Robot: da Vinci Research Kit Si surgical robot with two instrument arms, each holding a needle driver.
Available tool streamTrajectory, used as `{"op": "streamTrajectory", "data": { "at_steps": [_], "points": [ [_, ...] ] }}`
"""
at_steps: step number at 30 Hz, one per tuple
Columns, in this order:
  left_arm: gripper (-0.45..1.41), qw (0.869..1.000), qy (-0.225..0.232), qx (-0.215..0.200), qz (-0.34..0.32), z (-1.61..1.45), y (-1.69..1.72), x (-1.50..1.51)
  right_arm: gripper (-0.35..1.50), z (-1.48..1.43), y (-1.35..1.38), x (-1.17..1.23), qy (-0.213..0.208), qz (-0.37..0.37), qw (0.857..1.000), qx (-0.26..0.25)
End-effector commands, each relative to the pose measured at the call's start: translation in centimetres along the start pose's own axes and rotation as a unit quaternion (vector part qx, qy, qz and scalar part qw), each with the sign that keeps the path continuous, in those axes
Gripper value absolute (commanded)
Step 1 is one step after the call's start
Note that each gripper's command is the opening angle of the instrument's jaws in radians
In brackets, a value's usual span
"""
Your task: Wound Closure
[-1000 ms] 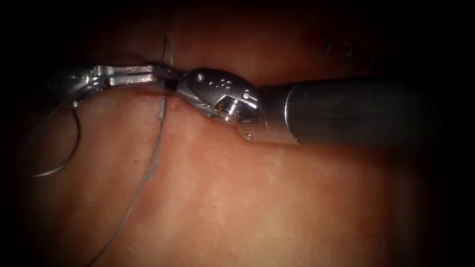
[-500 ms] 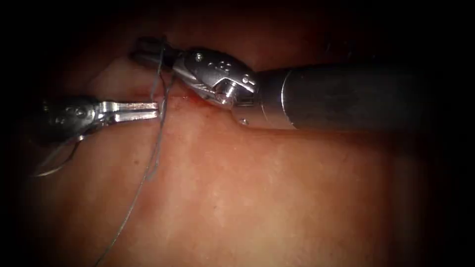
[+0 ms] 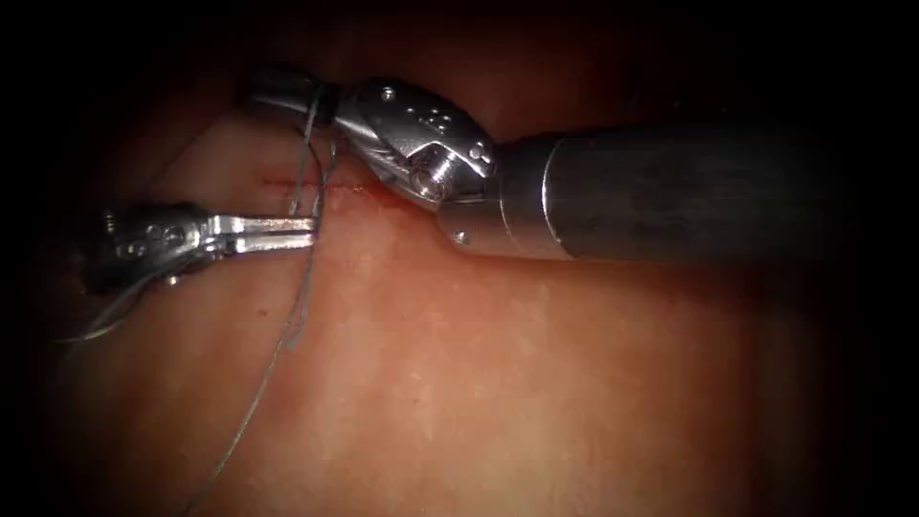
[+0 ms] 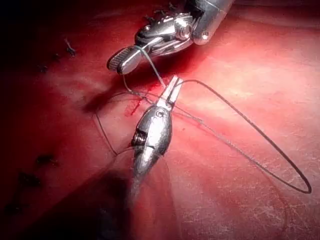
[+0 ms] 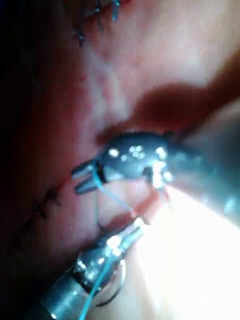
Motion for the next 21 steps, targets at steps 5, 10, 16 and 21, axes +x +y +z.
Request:
{"op": "streamTrajectory", "data": {
  "at_steps": [5, 10, 16, 21],
  "points": [
    [-0.45, 1.0, -0.002, -0.005, -0.002, 0.05, -0.06, -0.23, -0.08, -0.05, 0.1, -0.05, 0.003, 0.014, 0.997, 0.071],
    [-0.45, 1.0, -0.007, -0.004, -0.004, -0.04, -0.16, -0.37, -0.05, -0.18, 0.16, -0.03, 0.0, 0.016, 0.985, 0.173],
    [-0.45, 1.0, -0.006, -0.004, -0.004, -0.03, -0.26, -0.41, -0.11, -0.18, 0.12, -0.05, -0.004, -0.029, 0.969, 0.245],
    [-0.45, 1.0, -0.005, -0.006, -0.004, -0.03, -0.32, -0.44, -0.13, -0.18, 0.04, -0.07, -0.007, -0.051, 0.957, 0.285]
  ]
}}
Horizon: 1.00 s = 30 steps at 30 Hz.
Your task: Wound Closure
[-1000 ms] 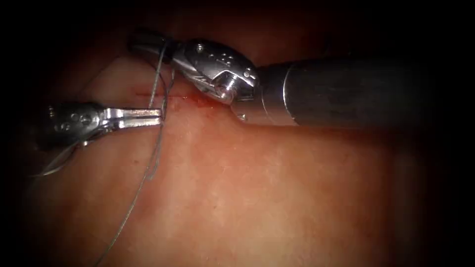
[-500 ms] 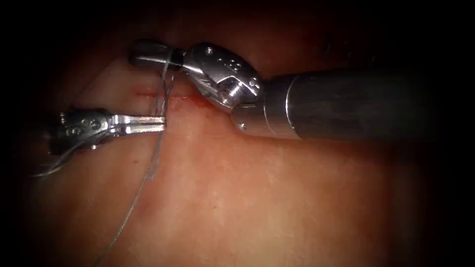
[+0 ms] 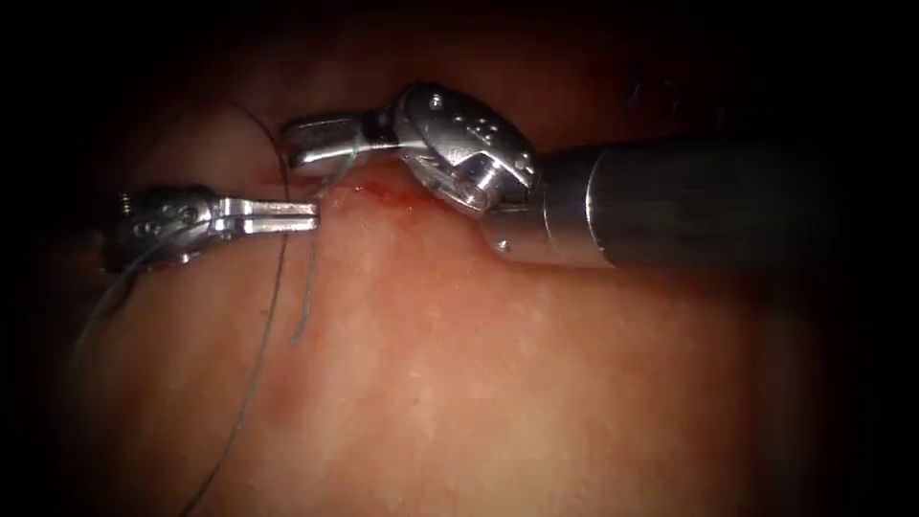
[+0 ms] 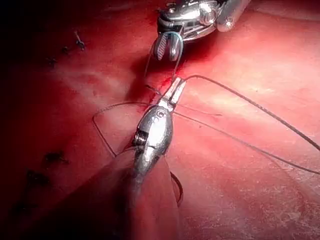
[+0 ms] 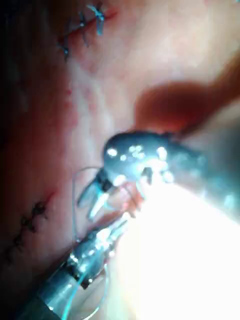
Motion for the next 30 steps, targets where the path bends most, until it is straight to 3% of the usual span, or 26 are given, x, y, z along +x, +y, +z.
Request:
{"op": "streamTrajectory", "data": {
  "at_steps": [1, 6, 10, 11, 13, 16, 20, 23, 30],
  "points": [
    [-0.45, 1.0, 0.001, 0.0, 0.001, 0.04, -0.07, -0.08, -0.13, 0.07, 0.02, -0.04, 0.0, -0.012, 1.0, 0.021],
    [-0.45, 1.0, 0.0, 0.0, -0.001, 0.0, -0.13, -0.17, -0.08, 0.1, -0.06, -0.06, -0.024, -0.032, 0.998, 0.055],
    [-0.45, 1.0, -0.002, 0.001, -0.006, -0.03, -0.18, -0.29, 0.12, 0.1, -0.08, -0.1, -0.053, -0.05, 0.994, 0.08],
    [-0.45, 1.0, -0.001, 0.0, -0.007, -0.06, -0.21, -0.33, 0.29, 0.09, -0.07, -0.12, -0.062, -0.058, 0.992, 0.095],
    [-0.45, 1.0, -0.001, 0.0, -0.008, -0.06, -0.23, -0.33, 0.32, 0.09, -0.06, -0.12, -0.066, -0.058, 0.991, 0.1],
    [-0.45, 1.0, -0.001, -0.001, -0.008, -0.07, -0.27, -0.35, 0.54, 0.08, -0.04, -0.13, -0.092, -0.061, 0.987, 0.117],
    [-0.45, 1.0, -0.004, -0.003, -0.007, -0.08, -0.3, -0.36, 0.86, 0.1, -0.03, -0.15, -0.133, -0.06, 0.975, 0.166],
    [-0.45, 1.0, -0.006, -0.005, -0.007, -0.09, -0.3, -0.37, 0.98, 0.14, -0.03, -0.18, -0.155, -0.063, 0.968, 0.188],
    [-0.45, 1.0, -0.007, -0.006, -0.009, -0.15, -0.34, -0.39, 1.06, 0.34, -0.05, -0.37, -0.221, -0.073, 0.942, 0.241]
  ]
}}
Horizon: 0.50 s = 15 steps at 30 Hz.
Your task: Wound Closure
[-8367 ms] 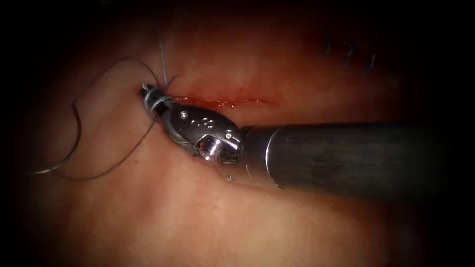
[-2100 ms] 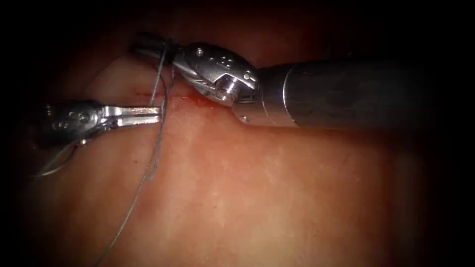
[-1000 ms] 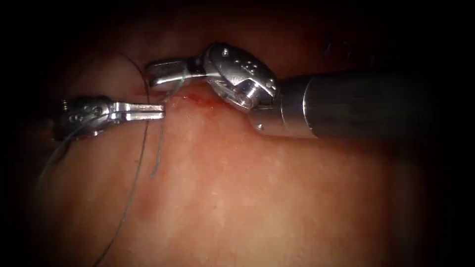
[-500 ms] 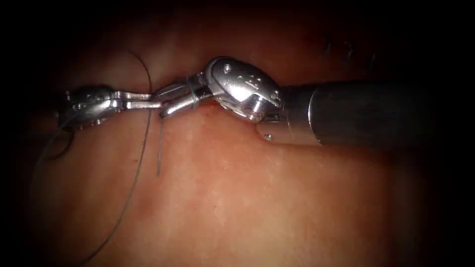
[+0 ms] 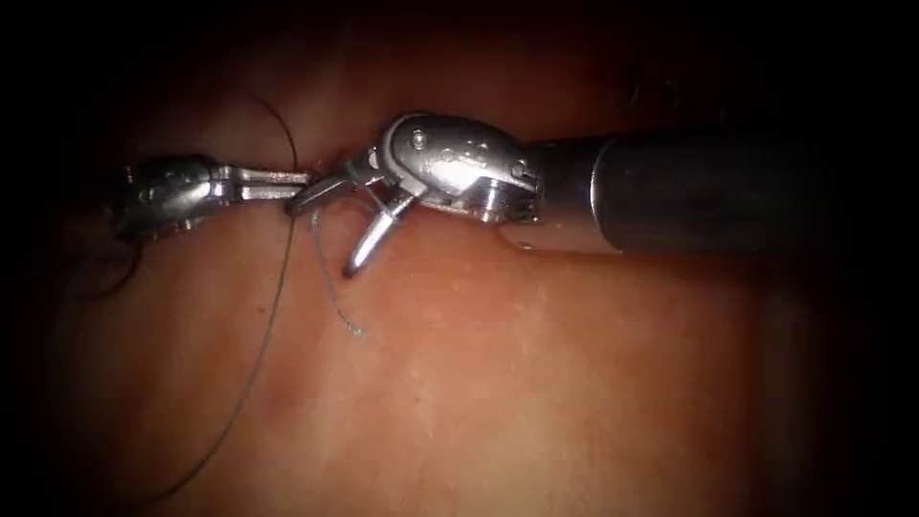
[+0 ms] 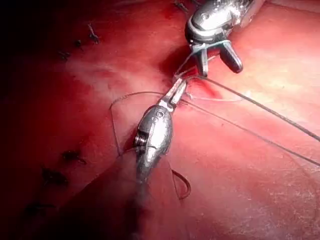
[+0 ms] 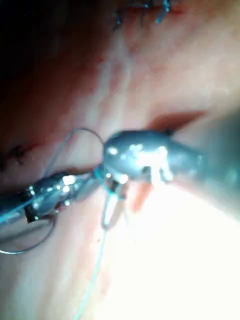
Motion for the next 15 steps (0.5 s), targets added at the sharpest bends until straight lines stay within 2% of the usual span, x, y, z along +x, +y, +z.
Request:
{"op": "streamTrajectory", "data": {
  "at_steps": [1, 5, 7, 10, 15],
  "points": [
    [-0.45, 1.0, 0.0, 0.001, 0.0, 0.03, -0.05, -0.06, 1.06, 0.09, 0.11, -0.03, -0.008, -0.005, 1.0, 0.009],
    [-0.45, 1.0, -0.002, 0.001, -0.001, -0.02, -0.07, -0.11, 0.96, 0.2, 0.11, -0.09, -0.014, -0.015, 0.999, 0.032],
    [-0.45, 1.0, -0.006, 0.001, -0.005, -0.05, -0.08, -0.16, 0.85, 0.25, 0.08, -0.14, -0.02, -0.025, 0.998, 0.048],
    [-0.45, 1.0, -0.008, 0.001, -0.005, -0.04, -0.06, -0.21, 0.8, 0.26, 0.06, -0.21, -0.045, -0.023, 0.997, 0.065],
    [-0.45, 1.0, -0.008, 0.002, -0.005, -0.03, -0.05, -0.2, 0.8, 0.24, 0.04, -0.26, -0.059, -0.016, 0.995, 0.078]
  ]
}}
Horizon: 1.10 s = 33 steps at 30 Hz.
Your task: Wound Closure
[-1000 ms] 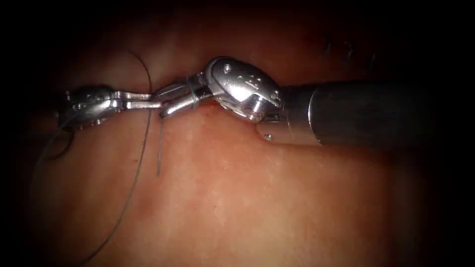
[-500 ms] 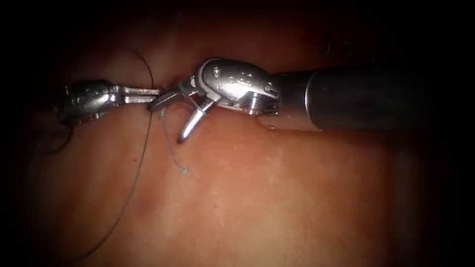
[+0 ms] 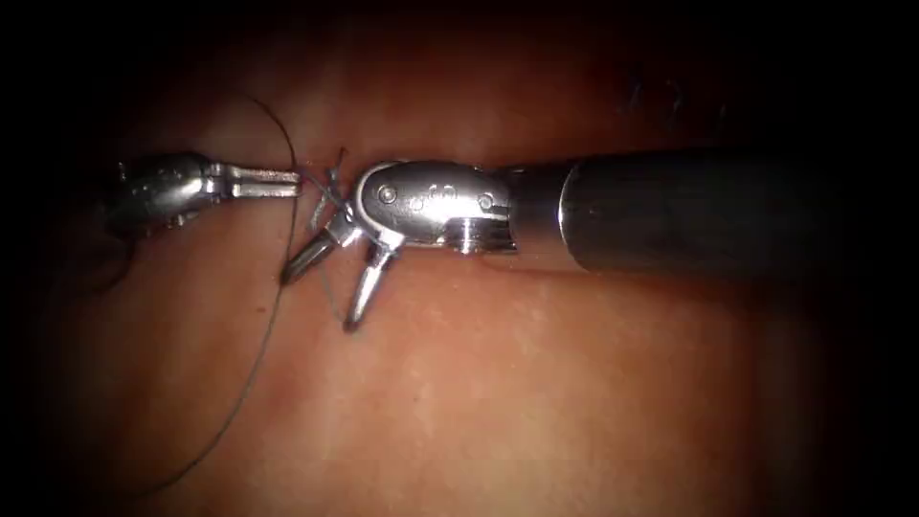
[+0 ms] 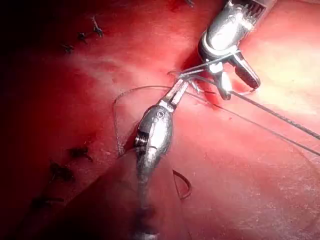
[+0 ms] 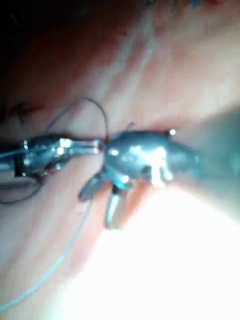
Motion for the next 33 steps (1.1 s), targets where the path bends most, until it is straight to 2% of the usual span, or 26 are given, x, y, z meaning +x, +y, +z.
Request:
{"op": "streamTrajectory", "data": {
  "at_steps": [1, 13, 20, 22, 23, 24, 25, 26, 27, 28, 33],
  "points": [
    [-0.45, 1.0, 0.001, 0.0, 0.001, 0.05, -0.04, -0.04, 0.8, -0.01, 0.07, -0.02, -0.004, 0.001, 1.0, 0.003],
    [-0.45, 1.0, -0.001, 0.0, 0.002, 0.05, -0.03, -0.05, 0.8, 0.07, -0.02, -0.09, -0.017, 0.006, 1.0, 0.022],
    [-0.45, 1.0, -0.001, 0.001, 0.002, 0.06, -0.01, -0.04, 0.71, 0.32, -0.03, -0.3, -0.047, 0.017, 0.998, 0.035],
    [-0.45, 1.0, -0.001, 0.001, 0.002, 0.06, -0.01, -0.04, 0.63, 0.33, -0.01, -0.33, -0.053, 0.015, 0.998, 0.039],
    [-0.45, 1.0, -0.001, 0.001, 0.001, 0.06, 0.0, -0.04, 0.39, 0.32, 0.01, -0.35, -0.058, 0.017, 0.997, 0.042],
    [-0.45, 1.0, -0.001, 0.001, 0.001, 0.06, 0.0, -0.04, 0.29, 0.31, 0.01, -0.36, -0.061, 0.018, 0.997, 0.042],
    [-0.45, 1.0, -0.001, 0.001, 0.001, 0.06, 0.0, -0.04, 0.29, 0.31, 0.01, -0.36, -0.061, 0.018, 0.997, 0.042],
    [-0.45, 1.0, -0.001, 0.001, 0.001, 0.06, 0.0, -0.03, 0.06, 0.29, 0.03, -0.38, -0.069, 0.019, 0.997, 0.042],
    [-0.45, 1.0, -0.001, 0.001, 0.001, 0.06, 0.0, -0.03, 0.06, 0.29, 0.03, -0.38, -0.069, 0.019, 0.997, 0.042],
    [-0.45, 1.0, -0.001, 0.001, 0.001, 0.06, 0.0, -0.03, -0.35, 0.27, 0.05, -0.39, -0.07, 0.026, 0.996, 0.044],
    [-0.45, 1.0, -0.001, 0.001, 0.001, 0.06, 0.0, -0.03, -0.35, 0.19, 0.14, -0.4, -0.073, 0.042, 0.996, 0.037]
  ]
}}
